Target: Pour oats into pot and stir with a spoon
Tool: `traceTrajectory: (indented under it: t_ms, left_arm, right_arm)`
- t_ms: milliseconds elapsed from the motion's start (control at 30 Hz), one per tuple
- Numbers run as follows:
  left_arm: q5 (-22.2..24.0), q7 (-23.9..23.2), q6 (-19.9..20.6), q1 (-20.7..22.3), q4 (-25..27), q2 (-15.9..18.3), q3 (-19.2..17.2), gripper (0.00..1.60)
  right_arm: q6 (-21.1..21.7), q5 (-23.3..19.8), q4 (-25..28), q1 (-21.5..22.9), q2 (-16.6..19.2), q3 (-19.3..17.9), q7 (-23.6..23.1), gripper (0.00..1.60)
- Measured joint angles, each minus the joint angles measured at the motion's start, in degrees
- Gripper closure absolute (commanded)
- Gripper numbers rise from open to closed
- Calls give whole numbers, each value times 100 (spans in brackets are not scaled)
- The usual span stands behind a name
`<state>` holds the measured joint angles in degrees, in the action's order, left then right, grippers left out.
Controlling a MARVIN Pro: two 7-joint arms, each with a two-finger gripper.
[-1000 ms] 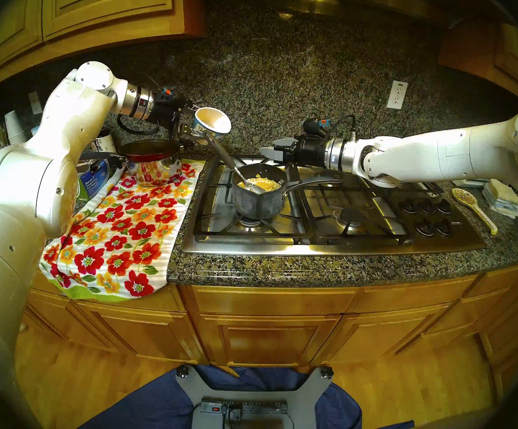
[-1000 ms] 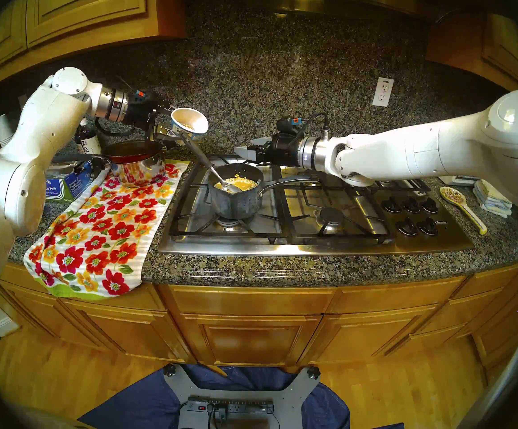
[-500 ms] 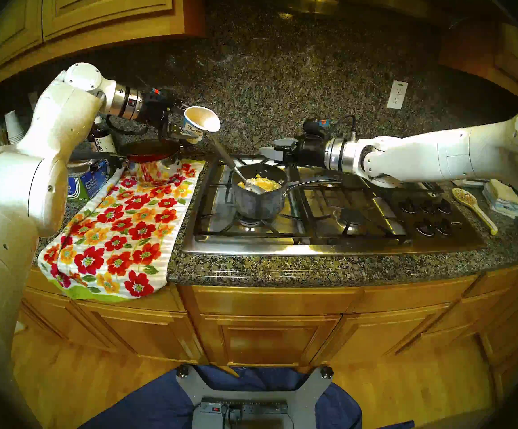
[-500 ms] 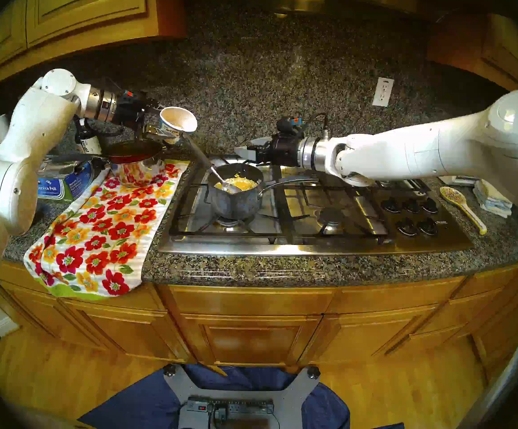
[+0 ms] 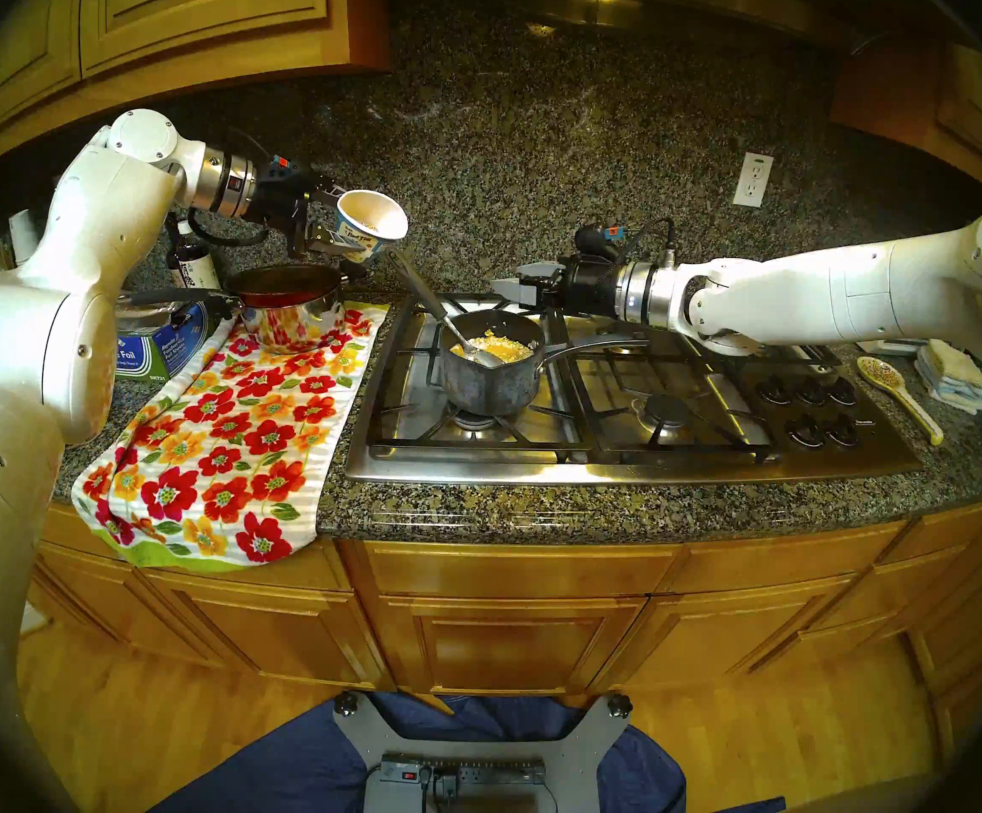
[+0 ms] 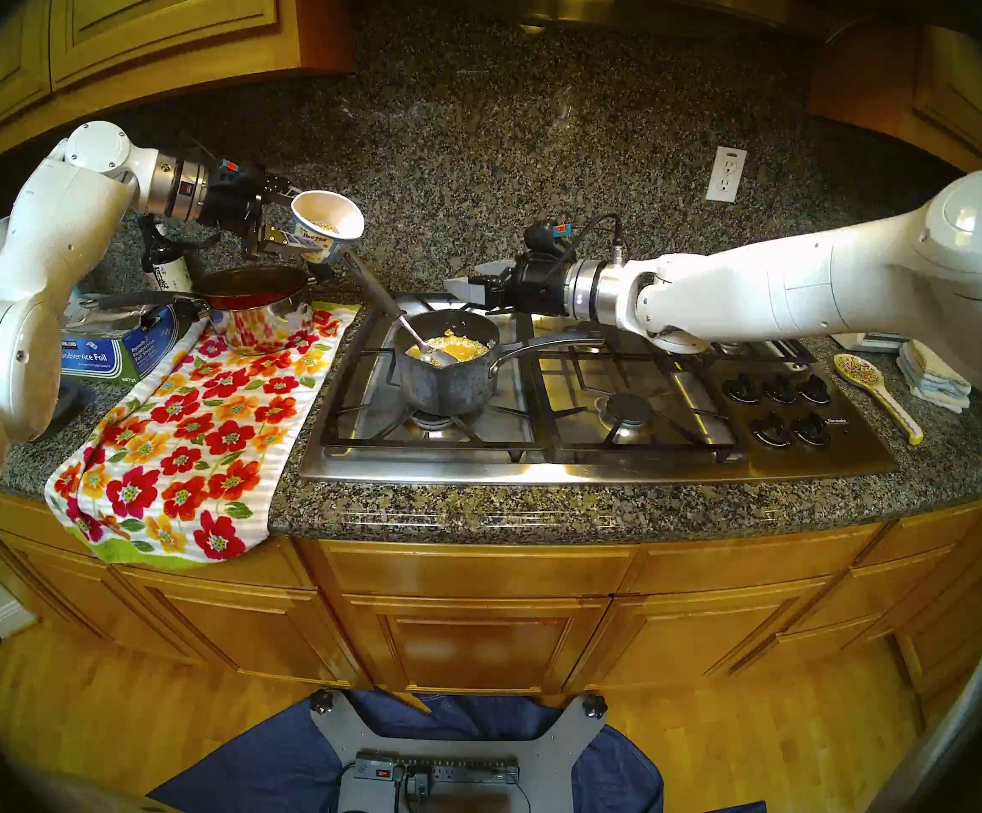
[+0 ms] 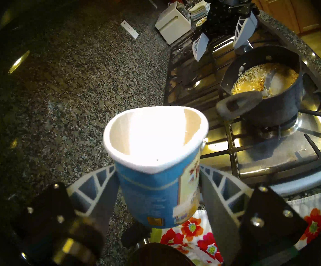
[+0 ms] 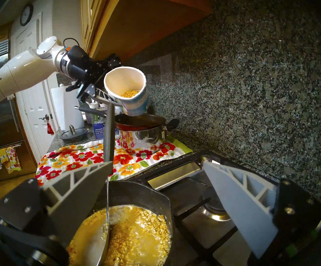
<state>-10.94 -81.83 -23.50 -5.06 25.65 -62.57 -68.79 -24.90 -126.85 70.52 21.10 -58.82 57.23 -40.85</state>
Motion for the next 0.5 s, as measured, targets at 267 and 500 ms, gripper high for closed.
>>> traceTrajectory:
  t_ms: [267, 500]
  left_arm:
    - [74, -96, 99, -26, 287, 34, -67, 83]
    - [160, -206, 233, -126, 637, 36, -105, 83]
  right_arm:
    - [0, -1, 0, 0, 0, 0, 0, 0]
    - [0, -1, 0, 0, 0, 0, -1, 0]
